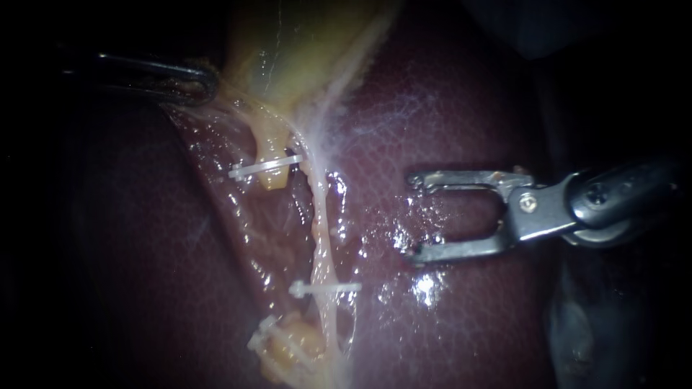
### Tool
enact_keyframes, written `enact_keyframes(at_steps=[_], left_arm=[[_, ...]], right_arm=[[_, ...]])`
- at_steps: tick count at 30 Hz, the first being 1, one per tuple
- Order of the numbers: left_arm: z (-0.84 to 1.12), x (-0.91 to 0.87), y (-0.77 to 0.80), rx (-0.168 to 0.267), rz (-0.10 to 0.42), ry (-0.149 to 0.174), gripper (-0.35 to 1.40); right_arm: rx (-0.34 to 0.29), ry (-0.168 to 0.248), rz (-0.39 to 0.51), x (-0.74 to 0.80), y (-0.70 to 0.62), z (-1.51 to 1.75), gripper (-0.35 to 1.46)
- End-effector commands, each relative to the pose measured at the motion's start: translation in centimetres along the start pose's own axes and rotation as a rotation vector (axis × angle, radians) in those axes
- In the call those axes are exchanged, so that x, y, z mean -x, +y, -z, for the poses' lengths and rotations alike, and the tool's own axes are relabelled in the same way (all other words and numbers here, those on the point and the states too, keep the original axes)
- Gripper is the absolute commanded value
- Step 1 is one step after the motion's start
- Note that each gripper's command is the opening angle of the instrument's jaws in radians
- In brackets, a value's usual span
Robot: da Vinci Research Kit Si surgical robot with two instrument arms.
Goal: Going back first clip right tube
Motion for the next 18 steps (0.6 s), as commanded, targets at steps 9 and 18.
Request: enact_keyframes(at_steps=[9,18], left_arm=[[-0.36,-0.27,-0.05,-0.023,-0.017,0.013,-0.35],[-0.58,-0.38,0.06,-0.035,-0.027,0.022,-0.35]], right_arm=[[-0.023,0.001,0.003,0.03,-0.01,0.01,0.50],[-0.034,-0.015,0.006,0.05,-0.02,0.00,0.50]])
